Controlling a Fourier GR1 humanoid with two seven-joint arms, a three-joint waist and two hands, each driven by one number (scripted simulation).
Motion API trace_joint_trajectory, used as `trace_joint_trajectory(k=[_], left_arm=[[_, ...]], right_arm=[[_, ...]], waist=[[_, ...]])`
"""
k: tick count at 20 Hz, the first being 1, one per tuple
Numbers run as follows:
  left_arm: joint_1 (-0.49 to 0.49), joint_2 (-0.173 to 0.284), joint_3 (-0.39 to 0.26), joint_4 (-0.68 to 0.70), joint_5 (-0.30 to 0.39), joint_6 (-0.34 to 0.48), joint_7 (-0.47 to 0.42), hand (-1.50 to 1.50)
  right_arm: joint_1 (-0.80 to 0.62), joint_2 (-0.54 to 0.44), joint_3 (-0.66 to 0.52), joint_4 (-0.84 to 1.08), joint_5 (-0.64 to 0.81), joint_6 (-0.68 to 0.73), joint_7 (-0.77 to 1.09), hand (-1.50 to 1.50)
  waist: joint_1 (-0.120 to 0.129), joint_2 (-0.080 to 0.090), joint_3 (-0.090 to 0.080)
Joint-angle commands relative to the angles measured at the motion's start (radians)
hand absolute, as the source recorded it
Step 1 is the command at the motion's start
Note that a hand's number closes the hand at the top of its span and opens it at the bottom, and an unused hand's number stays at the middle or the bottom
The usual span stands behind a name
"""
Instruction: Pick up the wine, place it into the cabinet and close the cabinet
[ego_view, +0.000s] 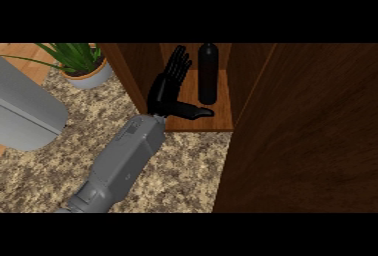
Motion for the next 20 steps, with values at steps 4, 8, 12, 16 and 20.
trace_joint_trajectory(k=[4, 8, 12, 16, 20], left_arm=[[0.226, 0.0, -0.099, -0.269, -0.015, 0.064, 0.043, -1.5], [0.359, 0.012, -0.153, -0.462, -0.029, 0.121, 0.114, -1.5], [0.528, 0.077, -0.165, -0.593, -0.021, 0.071, 0.083, -1.5], [0.659, 0.143, -0.172, -0.729, 0.008, 0.026, 0.112, -1.5], [0.686, 0.172, -0.141, -0.819, 0.027, 0.034, 0.148, -1.5]], right_arm=[[0.056, -0.043, -0.042, -0.238, -0.069, -0.001, 0.113, -1.5], [0.083, -0.031, 0.039, -0.217, 0.002, -0.014, 0.071, -1.5], [0.083, -0.064, -0.047, -0.237, -0.033, 0.001, 0.074, -1.5], [0.099, -0.07, -0.036, -0.222, -0.025, 0.017, 0.039, -1.5], [0.064, -0.12, -0.045, -0.225, -0.066, 0.077, 0.077, -1.5]], waist=[[0.018, 0.002, 0.0], [0.016, -0.001, 0.0], [0.009, 0.007, 0.0], [0.005, 0.009, 0.0], [0.004, 0.013, 0.0]])
